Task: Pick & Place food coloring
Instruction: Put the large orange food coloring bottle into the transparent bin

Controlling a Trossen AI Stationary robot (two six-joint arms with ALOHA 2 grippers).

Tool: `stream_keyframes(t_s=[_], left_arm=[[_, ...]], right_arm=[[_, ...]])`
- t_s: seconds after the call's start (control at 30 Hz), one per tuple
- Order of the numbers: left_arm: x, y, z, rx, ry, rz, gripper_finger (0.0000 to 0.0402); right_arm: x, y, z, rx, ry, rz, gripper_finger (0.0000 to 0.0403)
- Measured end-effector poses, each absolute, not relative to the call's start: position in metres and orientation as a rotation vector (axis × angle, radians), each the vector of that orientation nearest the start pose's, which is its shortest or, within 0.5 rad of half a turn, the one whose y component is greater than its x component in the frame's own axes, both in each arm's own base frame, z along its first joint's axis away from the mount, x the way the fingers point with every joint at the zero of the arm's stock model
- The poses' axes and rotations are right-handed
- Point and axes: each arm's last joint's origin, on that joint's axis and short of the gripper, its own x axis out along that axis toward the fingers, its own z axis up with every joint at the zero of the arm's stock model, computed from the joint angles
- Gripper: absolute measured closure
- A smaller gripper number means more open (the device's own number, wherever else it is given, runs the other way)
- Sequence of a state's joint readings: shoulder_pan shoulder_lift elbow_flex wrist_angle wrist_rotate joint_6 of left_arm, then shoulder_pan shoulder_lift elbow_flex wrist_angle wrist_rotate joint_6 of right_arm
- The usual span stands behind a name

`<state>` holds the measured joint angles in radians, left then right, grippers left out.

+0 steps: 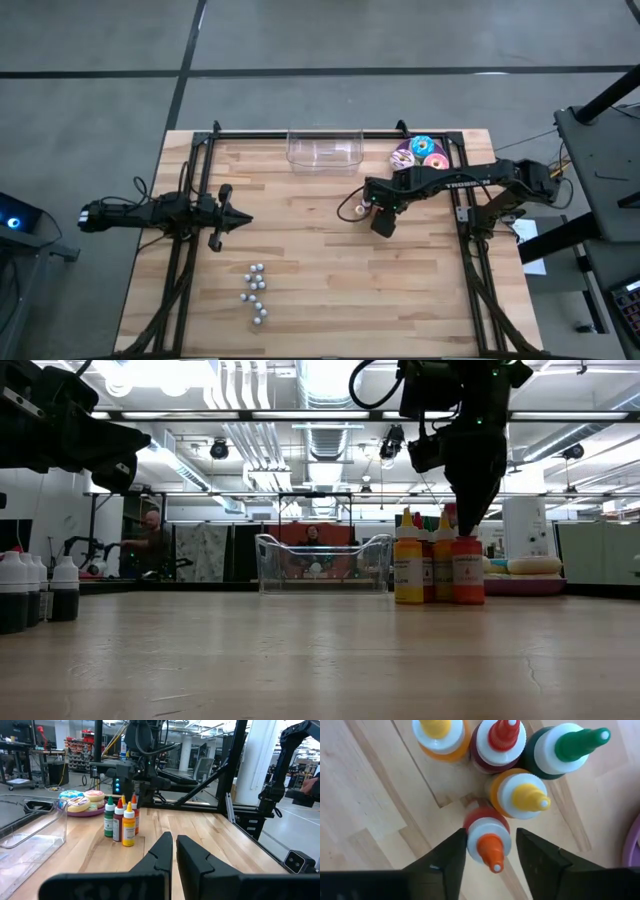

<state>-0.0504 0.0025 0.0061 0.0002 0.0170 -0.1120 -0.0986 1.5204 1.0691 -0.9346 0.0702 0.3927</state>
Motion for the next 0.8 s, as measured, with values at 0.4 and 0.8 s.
stream_keyframes(t_s=[0.4,0.8], left_arm=[[0.097,-0.005,0.165,-0.112,0.000,-0.067,0.0402],[0.097,-0.005,0.165,-0.112,0.001,-0.068,0.0402]], right_arm=[[0.269,-0.028,0.220,0.361,1.344,-0.397,0.0293],[0.251,-0.022,0.245,0.462,1.297,-0.342,0.0296]])
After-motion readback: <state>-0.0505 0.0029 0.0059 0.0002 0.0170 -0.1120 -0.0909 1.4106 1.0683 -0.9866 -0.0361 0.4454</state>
